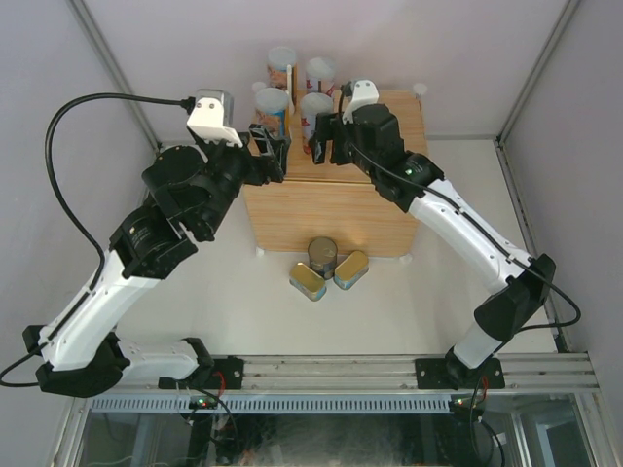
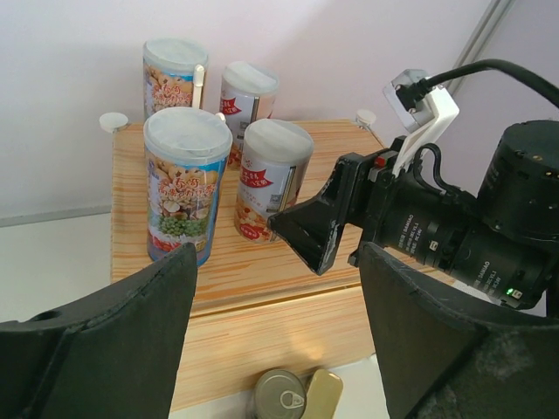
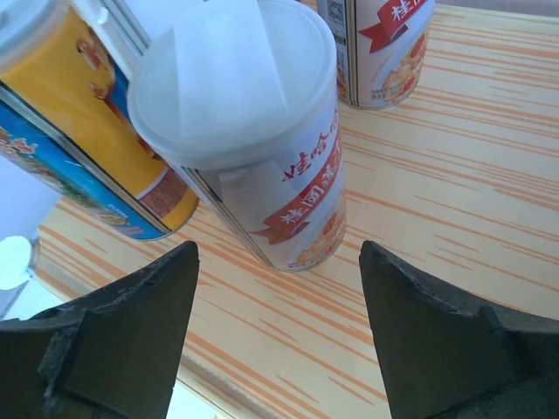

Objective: Place and organize the canned foods onto the counter
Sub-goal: Place the canned food on the counter.

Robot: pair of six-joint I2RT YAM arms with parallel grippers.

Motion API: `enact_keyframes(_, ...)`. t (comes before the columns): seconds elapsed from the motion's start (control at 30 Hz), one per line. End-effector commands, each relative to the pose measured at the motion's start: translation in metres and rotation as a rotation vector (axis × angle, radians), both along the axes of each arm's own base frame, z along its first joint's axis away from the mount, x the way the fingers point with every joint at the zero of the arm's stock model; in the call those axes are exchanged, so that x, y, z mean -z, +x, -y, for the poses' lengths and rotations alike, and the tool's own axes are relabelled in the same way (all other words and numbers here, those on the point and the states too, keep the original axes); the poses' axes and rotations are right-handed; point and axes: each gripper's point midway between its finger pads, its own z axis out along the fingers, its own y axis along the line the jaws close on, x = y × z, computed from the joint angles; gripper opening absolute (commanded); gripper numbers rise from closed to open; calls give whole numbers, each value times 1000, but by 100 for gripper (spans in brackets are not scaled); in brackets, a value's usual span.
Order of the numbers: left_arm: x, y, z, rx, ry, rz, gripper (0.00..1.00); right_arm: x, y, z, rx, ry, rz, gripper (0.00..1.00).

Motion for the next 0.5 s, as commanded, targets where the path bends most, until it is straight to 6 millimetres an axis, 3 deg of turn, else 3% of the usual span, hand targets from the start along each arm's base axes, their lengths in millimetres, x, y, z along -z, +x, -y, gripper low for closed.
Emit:
enact_keyframes(0.0,-18,-7,-8,-1,-54,33,79,-38,-3,-3,-3,52,78,76)
enact_keyframes(0.47,-15,-7,-11,-7,-45,36,79,-41,12,-18,-3,54,90,79)
